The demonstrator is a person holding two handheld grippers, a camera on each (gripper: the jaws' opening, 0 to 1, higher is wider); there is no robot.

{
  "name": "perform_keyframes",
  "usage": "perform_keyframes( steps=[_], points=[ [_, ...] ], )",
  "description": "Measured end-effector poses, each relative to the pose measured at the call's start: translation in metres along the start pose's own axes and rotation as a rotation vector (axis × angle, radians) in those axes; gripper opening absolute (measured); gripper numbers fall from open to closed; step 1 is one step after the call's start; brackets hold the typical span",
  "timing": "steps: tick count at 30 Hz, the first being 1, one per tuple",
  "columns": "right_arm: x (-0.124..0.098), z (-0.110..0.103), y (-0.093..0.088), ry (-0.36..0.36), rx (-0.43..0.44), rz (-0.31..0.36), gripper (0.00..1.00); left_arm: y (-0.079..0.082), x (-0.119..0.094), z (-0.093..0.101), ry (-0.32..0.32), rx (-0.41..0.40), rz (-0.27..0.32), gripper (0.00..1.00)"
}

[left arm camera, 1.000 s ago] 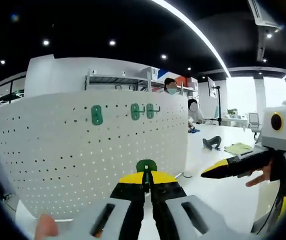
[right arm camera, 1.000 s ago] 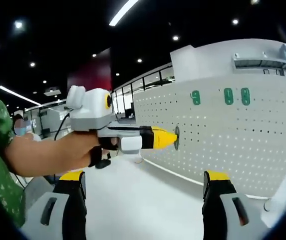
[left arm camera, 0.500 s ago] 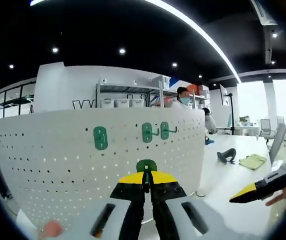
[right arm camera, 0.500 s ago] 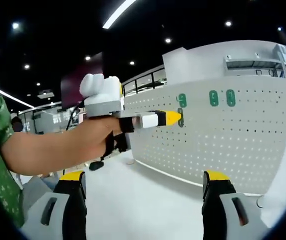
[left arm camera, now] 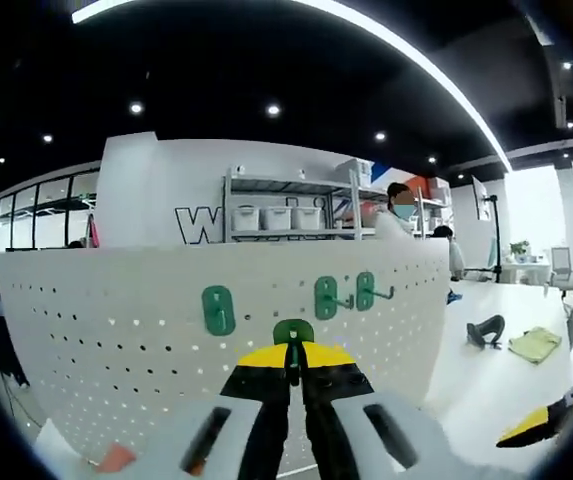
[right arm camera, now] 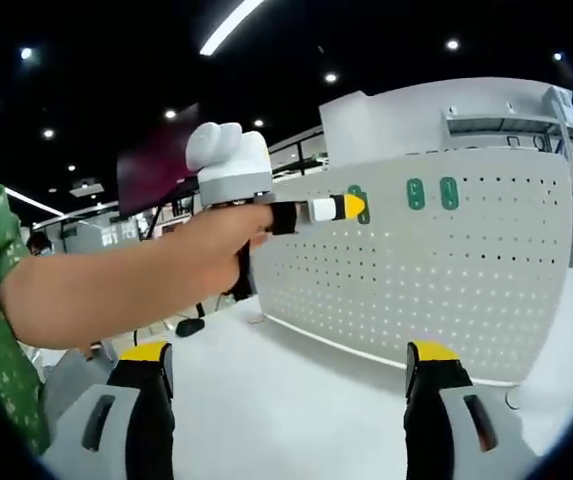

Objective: Insert the hook assembly into the mounting plate slot until the hook locks in place.

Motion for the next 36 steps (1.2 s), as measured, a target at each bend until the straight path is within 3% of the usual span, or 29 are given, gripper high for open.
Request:
perform_keyframes(
  steps=[13, 17, 23, 36],
  points=[
    [-0.007, 0.004, -0.002, -0.009, 0.003, -0.017, 0.98, 0.025, 0.015, 0.006, 0.074, 0.007, 0.034, 0.03],
    [-0.008, 0.008, -0.002, -0.012, 0.005, -0.02, 0.98, 0.031, 0.024, 0.003, 0.092, -0.043, 0.034, 0.03],
    [-0.011, 0.015, -0.007, -0.016, 0.01, -0.028, 0.98, 0.034, 0.032, 0.009, 0.112, -0.027, 0.039, 0.03],
    [-0.006, 0.02, -0.009, -0.004, 0.01, -0.041, 0.97, 0.034, 0.034, 0.001, 0.163, -0.047, 0.046, 0.03]
  ],
)
Point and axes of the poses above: the point that each gripper's makers call its tool centre point, and the gripper's own axes: x roughly forward along the fingers, z roughly to its right, y roughly out of its top, the point moved 5 cm from there along -x, roughly backward along the fingers, and after that the axes turned 15 degrees about -z, right-handed, at the moved point
